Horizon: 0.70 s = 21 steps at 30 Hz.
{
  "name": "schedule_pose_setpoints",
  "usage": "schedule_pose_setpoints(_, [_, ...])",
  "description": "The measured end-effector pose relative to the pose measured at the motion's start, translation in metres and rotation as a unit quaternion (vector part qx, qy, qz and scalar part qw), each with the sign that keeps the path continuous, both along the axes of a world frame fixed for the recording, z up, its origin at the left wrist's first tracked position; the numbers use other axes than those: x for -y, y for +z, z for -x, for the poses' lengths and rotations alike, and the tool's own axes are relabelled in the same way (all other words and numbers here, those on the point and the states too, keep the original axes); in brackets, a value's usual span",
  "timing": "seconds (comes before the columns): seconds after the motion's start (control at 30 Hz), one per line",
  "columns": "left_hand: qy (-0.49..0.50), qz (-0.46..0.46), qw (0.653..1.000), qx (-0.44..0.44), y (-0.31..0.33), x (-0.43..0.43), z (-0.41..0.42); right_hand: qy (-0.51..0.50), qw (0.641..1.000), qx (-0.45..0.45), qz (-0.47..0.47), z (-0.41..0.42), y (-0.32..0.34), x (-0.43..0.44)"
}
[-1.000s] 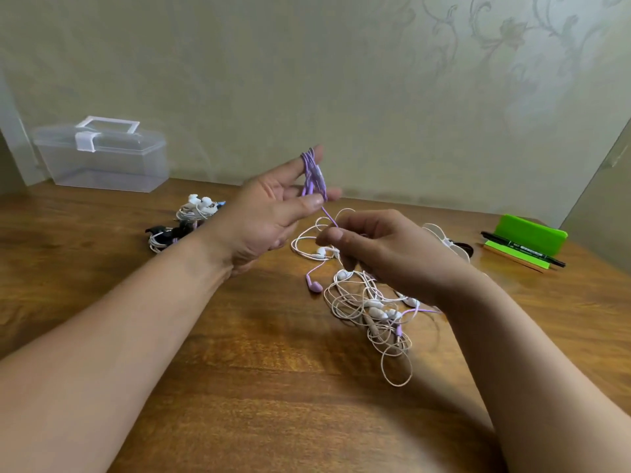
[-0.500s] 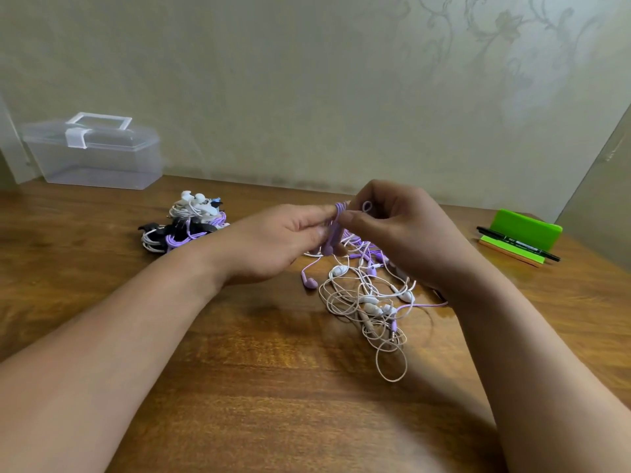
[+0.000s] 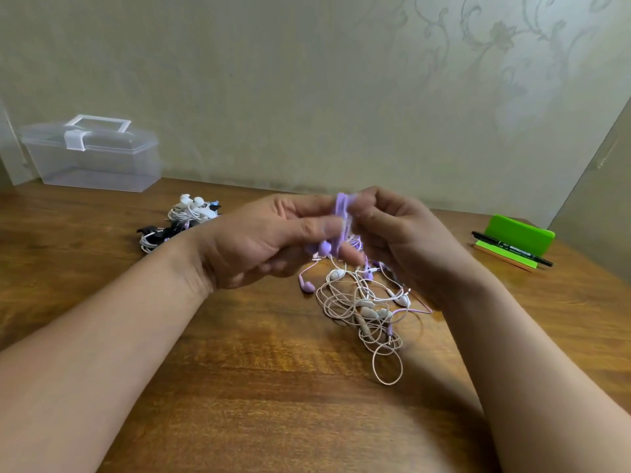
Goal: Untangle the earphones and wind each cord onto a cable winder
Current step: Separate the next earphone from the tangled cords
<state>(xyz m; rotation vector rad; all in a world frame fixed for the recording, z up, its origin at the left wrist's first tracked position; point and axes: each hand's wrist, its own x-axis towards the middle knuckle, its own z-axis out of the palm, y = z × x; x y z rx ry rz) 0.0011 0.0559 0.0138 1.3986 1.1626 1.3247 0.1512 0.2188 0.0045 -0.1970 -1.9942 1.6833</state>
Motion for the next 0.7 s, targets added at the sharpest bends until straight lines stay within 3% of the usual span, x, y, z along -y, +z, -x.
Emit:
schedule_pose_setpoints(0.13, [0.131, -0.053, 0.988, 0.066, -0.004, -0.009, 0.012, -0.065, 0.988, 0.085, -0.108, 0.007, -0.005, 0.009])
schedule_pose_setpoints(0.3, [0.283, -0.073, 0.955, -0.055, -0.014, -0.02, 0.013, -0.076, 0.941, 0.157, -0.291, 0.008, -0.001, 0.024])
schedule_pose_setpoints(0.53, [0.203, -0.05, 0.933, -0.293, -0.026, -0.02, 0.018, -0.1, 0.931, 0.13, -0.326, -0.003, 0.009, 0.019])
schedule_pose_setpoints(0.7, [0.141, -0.003, 0.962, -0.235, -0.012, -0.009, 0.008, -0.099, 0.972, 0.05, -0.209, -0.01, 0.013, 0.002])
